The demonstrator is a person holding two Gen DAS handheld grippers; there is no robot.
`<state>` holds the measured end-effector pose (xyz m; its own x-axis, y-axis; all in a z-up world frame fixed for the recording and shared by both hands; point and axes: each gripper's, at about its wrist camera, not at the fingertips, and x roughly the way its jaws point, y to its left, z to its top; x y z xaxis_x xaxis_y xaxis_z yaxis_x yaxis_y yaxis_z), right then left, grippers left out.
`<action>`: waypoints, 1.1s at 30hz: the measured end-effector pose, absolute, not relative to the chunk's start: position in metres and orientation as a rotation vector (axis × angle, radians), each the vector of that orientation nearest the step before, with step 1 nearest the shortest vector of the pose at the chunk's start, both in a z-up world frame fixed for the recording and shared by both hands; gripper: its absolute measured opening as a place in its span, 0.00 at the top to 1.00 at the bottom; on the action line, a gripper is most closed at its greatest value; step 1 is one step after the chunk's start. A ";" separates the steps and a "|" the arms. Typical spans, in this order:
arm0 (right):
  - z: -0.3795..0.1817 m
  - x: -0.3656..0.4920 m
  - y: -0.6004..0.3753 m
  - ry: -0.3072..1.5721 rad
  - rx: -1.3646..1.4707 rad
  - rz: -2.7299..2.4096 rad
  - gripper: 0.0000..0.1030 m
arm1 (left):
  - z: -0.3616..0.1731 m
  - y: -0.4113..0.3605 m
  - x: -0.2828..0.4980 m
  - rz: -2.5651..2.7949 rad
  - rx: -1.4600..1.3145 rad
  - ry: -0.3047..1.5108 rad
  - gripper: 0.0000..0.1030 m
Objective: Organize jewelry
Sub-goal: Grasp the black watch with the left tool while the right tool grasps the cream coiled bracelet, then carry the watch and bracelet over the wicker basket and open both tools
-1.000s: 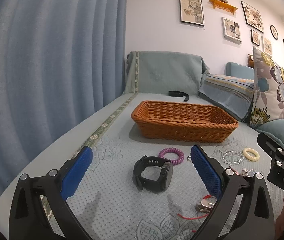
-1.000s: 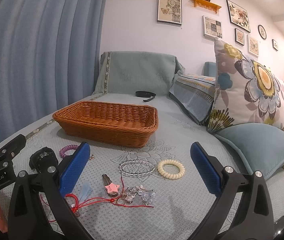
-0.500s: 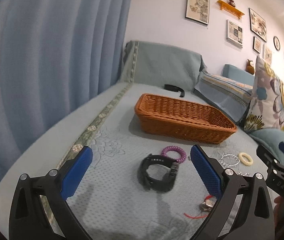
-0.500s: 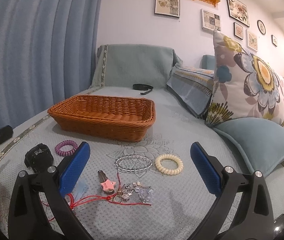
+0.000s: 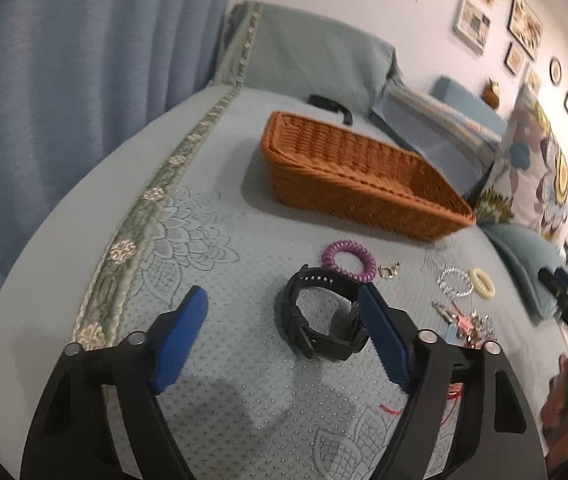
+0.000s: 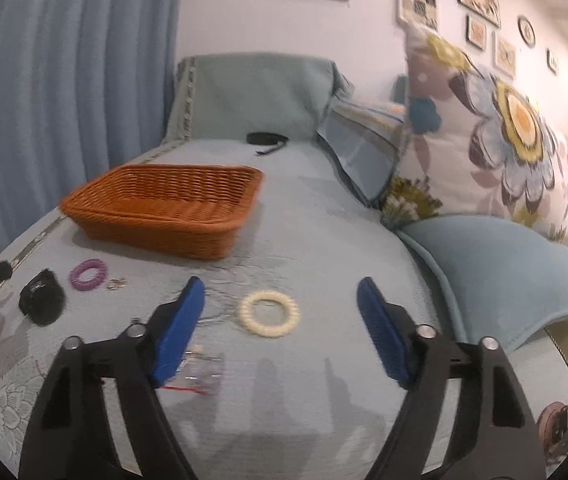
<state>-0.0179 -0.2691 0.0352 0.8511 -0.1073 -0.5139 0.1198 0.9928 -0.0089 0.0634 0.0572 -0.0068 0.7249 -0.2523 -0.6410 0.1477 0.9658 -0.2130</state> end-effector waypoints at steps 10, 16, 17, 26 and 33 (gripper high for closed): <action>-0.009 0.049 -0.327 0.816 0.183 -0.027 0.64 | -0.029 0.063 0.103 -0.310 -0.138 0.877 0.47; -0.026 0.069 -0.314 0.877 0.151 0.001 0.69 | -0.040 0.052 0.112 -0.352 -0.132 0.918 0.52; -0.027 0.071 -0.313 0.887 0.142 0.001 0.71 | -0.041 0.049 0.112 -0.347 -0.123 0.921 0.54; -0.031 0.075 -0.296 0.906 0.068 0.021 0.90 | -0.044 0.037 0.116 -0.302 -0.035 0.915 0.89; -0.016 0.058 -0.285 0.828 0.037 0.059 0.91 | -0.031 0.032 0.095 -0.316 -0.035 0.826 0.91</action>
